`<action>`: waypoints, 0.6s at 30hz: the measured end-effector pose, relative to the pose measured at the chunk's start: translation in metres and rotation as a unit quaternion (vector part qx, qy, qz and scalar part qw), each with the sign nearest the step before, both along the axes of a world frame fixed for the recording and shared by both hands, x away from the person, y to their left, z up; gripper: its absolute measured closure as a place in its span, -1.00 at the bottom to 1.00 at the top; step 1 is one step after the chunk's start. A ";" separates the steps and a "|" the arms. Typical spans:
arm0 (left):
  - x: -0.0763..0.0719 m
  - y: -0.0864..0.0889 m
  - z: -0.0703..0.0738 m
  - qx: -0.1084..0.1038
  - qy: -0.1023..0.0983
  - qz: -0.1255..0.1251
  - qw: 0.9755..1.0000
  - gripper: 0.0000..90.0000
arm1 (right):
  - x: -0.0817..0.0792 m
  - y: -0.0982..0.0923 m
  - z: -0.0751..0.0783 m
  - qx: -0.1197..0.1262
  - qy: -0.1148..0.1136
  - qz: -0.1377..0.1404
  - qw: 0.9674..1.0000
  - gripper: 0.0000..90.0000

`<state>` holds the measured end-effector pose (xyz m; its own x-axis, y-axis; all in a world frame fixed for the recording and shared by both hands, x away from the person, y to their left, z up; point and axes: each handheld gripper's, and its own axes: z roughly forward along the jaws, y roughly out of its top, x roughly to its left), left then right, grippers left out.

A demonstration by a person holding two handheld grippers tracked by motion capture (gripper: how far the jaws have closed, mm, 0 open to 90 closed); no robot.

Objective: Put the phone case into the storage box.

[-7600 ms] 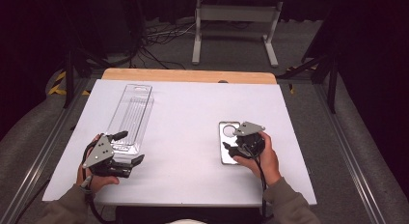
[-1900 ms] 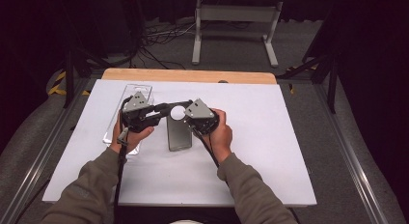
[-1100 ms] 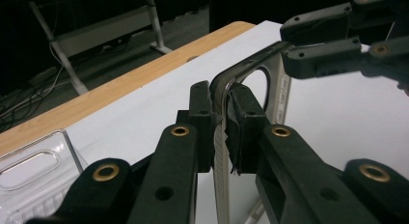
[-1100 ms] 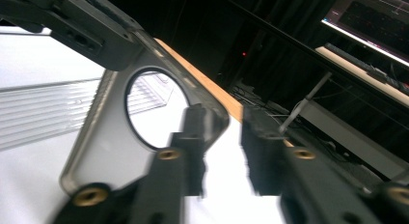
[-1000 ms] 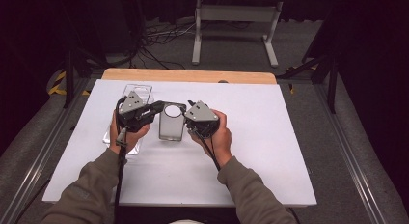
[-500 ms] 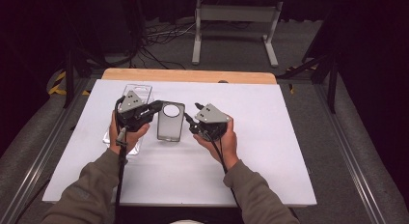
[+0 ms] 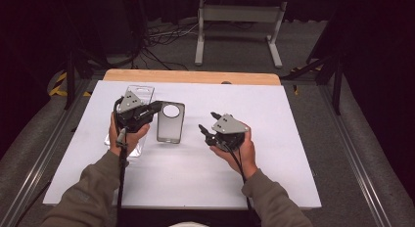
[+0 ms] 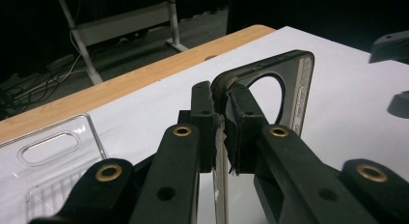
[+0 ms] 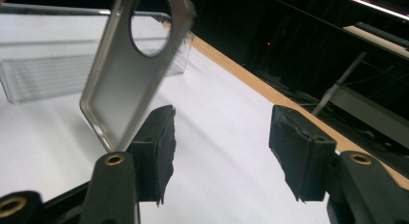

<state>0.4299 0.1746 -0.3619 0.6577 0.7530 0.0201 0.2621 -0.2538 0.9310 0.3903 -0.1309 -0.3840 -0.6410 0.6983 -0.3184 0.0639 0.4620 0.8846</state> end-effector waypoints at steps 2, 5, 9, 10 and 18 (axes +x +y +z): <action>0.000 0.002 0.000 -0.006 -0.002 0.004 1.000 0.84 | -0.004 -0.009 -0.003 0.004 0.000 0.002 1.000 -0.08; -0.001 0.005 0.001 -0.011 -0.007 0.007 1.000 0.84 | -0.010 -0.023 -0.009 0.014 0.002 0.005 1.000 -0.16; -0.001 0.007 0.001 -0.019 -0.010 0.008 1.000 0.84 | -0.015 -0.029 -0.012 0.017 0.000 0.011 1.000 -0.23; -0.001 0.008 0.001 -0.024 -0.011 0.008 1.000 0.84 | -0.017 -0.031 -0.014 0.021 0.002 0.015 1.000 -0.24; -0.001 0.011 0.003 -0.037 -0.025 0.014 0.999 0.84 | -0.028 -0.038 -0.030 0.011 0.007 0.015 1.000 -0.46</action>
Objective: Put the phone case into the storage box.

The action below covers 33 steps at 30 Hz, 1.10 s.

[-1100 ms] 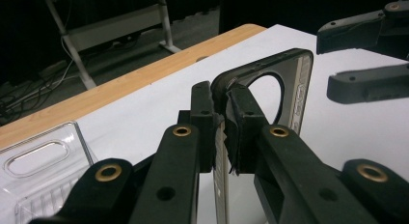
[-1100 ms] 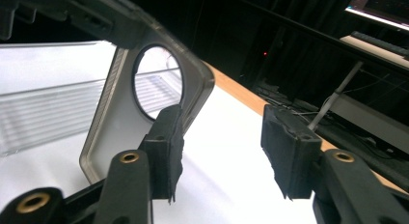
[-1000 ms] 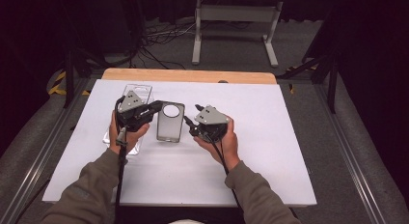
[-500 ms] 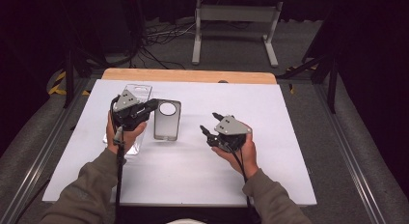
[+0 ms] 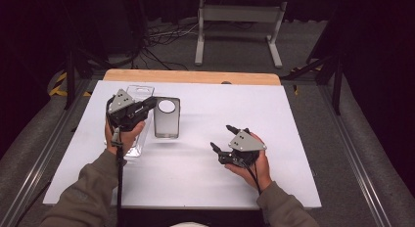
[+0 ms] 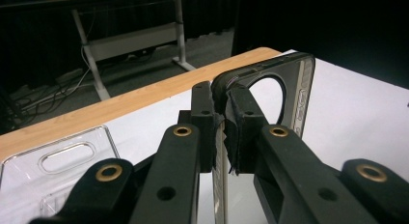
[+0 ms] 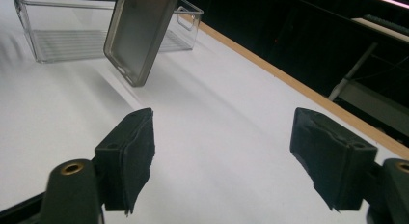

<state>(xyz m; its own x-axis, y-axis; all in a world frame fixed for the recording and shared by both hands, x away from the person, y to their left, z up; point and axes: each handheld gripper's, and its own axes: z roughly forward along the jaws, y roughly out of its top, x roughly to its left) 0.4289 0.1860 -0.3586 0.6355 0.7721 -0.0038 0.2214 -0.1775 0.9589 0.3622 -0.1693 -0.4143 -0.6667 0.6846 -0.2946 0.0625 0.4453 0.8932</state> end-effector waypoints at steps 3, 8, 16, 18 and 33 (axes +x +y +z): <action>0.000 0.001 0.002 0.000 -0.004 0.002 1.000 0.84 | -0.004 -0.003 -0.006 0.000 0.005 0.000 1.000 -0.49; 0.000 0.004 0.004 -0.005 -0.011 0.003 1.000 0.84 | -0.011 -0.008 -0.012 -0.006 0.012 -0.002 1.000 -0.50; -0.002 0.011 0.010 -0.015 -0.016 0.010 1.000 0.84 | -0.023 -0.020 -0.011 -0.005 0.000 -0.020 1.000 -0.53; -0.002 0.013 0.011 -0.017 -0.019 0.013 1.000 0.84 | -0.026 -0.023 -0.012 -0.007 0.002 -0.023 1.000 -0.53; -0.004 0.025 0.017 -0.032 -0.026 0.032 0.999 0.85 | -0.041 -0.039 -0.016 -0.023 0.012 -0.042 0.999 -0.55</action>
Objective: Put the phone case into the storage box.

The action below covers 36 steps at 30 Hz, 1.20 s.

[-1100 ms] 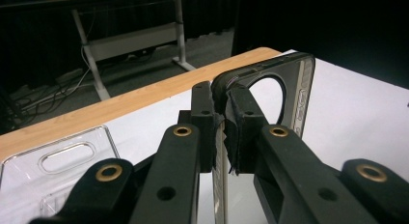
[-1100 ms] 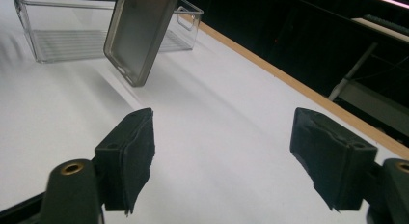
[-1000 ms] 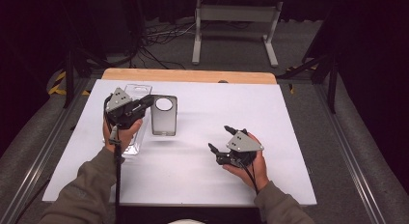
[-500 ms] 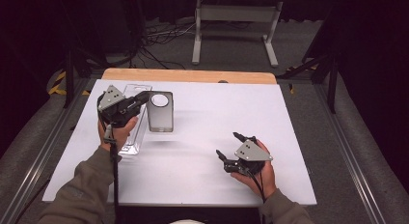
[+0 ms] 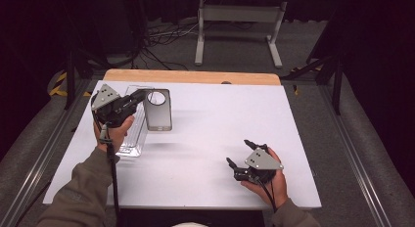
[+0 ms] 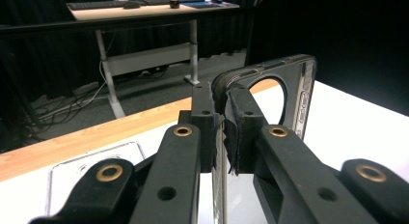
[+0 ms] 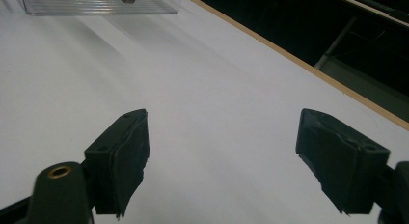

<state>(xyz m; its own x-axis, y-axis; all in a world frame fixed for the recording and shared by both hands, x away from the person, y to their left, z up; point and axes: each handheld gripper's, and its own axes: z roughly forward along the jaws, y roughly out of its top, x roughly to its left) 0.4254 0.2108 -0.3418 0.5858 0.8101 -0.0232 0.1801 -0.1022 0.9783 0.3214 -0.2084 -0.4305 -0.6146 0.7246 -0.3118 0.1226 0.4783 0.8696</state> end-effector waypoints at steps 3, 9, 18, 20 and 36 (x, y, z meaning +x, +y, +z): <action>0.000 0.002 0.001 0.004 0.000 0.002 1.000 0.85 | 0.000 0.000 0.000 0.000 -0.001 -0.001 1.000 -0.55; -0.001 0.009 0.003 -0.002 -0.005 0.009 1.000 0.85 | 0.000 -0.001 0.001 0.003 0.001 -0.002 1.000 -0.55; -0.002 0.021 0.006 -0.018 -0.010 0.018 1.000 0.85 | -0.001 0.000 0.002 0.003 -0.001 0.002 1.000 -0.57; -0.003 0.023 0.008 -0.024 -0.011 0.019 0.999 0.85 | -0.001 0.000 0.002 0.001 -0.002 0.001 1.000 -0.57; -0.005 0.043 0.013 -0.050 -0.025 0.037 0.998 0.85 | 0.001 0.002 -0.001 -0.004 0.008 0.003 1.000 -0.56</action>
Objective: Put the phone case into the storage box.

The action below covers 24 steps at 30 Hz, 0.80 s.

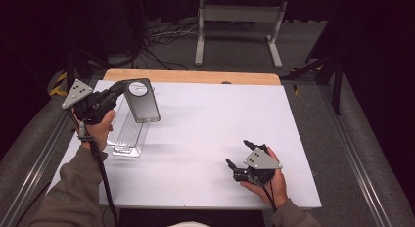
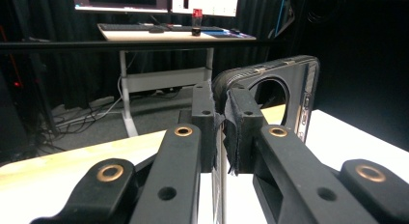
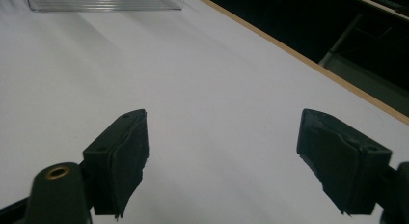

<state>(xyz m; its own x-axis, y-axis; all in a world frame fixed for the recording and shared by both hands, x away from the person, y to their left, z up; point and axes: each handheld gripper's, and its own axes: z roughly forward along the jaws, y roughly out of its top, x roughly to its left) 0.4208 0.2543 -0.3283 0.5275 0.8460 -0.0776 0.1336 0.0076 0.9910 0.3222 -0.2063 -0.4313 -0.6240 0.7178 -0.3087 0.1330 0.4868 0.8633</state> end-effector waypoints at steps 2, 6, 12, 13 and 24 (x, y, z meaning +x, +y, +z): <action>0.001 0.002 0.001 -0.002 -0.001 0.000 1.000 0.85 | 0.000 0.000 0.000 0.002 0.001 -0.001 1.000 -0.56; 0.007 0.006 0.001 0.000 -0.001 0.004 1.000 0.85 | 0.001 0.001 -0.001 0.002 0.005 0.000 1.000 -0.56; 0.017 0.013 0.001 -0.016 -0.005 0.012 1.000 0.85 | 0.002 0.003 -0.003 -0.002 0.011 0.004 1.000 -0.55; 0.020 0.014 0.002 -0.014 0.000 0.012 1.000 0.85 | 0.002 0.003 -0.003 -0.003 0.012 0.003 1.000 -0.55; 0.050 0.016 0.018 0.011 0.002 0.033 0.999 0.86 | 0.003 0.003 -0.003 0.000 0.013 0.004 1.000 -0.50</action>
